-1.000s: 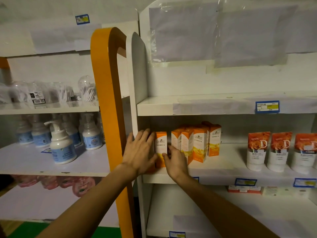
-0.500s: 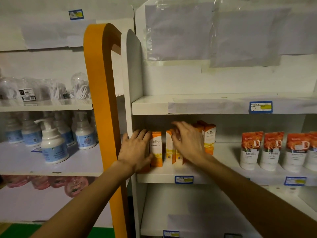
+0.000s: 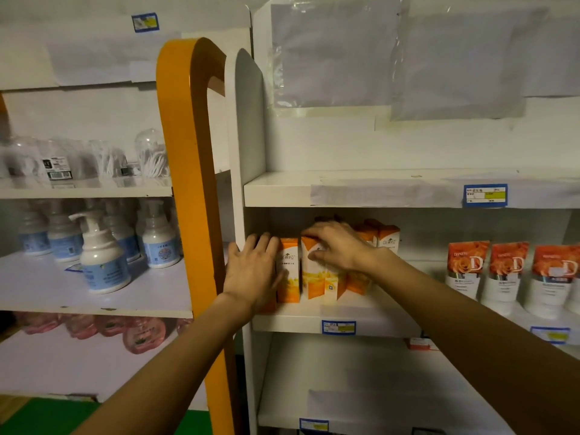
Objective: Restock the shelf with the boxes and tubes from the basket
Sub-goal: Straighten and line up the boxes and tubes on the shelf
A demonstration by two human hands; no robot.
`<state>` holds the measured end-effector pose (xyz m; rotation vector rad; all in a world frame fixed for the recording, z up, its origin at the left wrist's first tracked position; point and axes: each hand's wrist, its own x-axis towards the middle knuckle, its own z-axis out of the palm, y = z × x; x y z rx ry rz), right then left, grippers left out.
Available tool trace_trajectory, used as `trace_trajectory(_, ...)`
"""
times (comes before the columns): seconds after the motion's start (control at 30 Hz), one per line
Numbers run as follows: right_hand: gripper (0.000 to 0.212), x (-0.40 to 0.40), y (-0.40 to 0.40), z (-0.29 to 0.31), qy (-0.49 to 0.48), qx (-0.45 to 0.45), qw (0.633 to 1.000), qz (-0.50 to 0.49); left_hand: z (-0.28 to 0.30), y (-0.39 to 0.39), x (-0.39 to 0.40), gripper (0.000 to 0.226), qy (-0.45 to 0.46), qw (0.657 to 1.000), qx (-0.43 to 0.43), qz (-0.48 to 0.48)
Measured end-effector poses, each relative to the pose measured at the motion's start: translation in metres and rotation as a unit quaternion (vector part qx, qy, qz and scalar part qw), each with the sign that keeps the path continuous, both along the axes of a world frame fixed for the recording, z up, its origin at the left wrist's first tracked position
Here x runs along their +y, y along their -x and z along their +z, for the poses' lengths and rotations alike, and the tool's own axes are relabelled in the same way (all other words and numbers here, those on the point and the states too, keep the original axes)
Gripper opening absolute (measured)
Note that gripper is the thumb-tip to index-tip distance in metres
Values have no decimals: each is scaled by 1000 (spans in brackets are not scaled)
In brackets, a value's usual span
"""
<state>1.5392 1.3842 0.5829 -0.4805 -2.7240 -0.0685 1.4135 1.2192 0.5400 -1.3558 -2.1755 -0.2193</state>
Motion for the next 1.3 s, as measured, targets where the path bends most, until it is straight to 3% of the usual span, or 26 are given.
trace_trajectory(0.17,50,2,-3,-4,36,68,997,6,-7,1,8,54,-18,1000,1,19)
trace_trajectory(0.33,50,-1,-3,-9,3,131,991,-5,-11,4,11,55,-21,1000,6,22)
trace_trajectory(0.63,46,-7,-17,-18,8,144,989,-9,-9,4,8,58,-12,1000,7,14)
trace_trajectory(1.13,44,-44,-11,-26,115,198,973,38,16,2,-7,99,67,996,-53,-22)
trace_trajectory(1.3,43,-50,4,-34,155,254,954,28,22,1,-8,106,74,992,-96,-22)
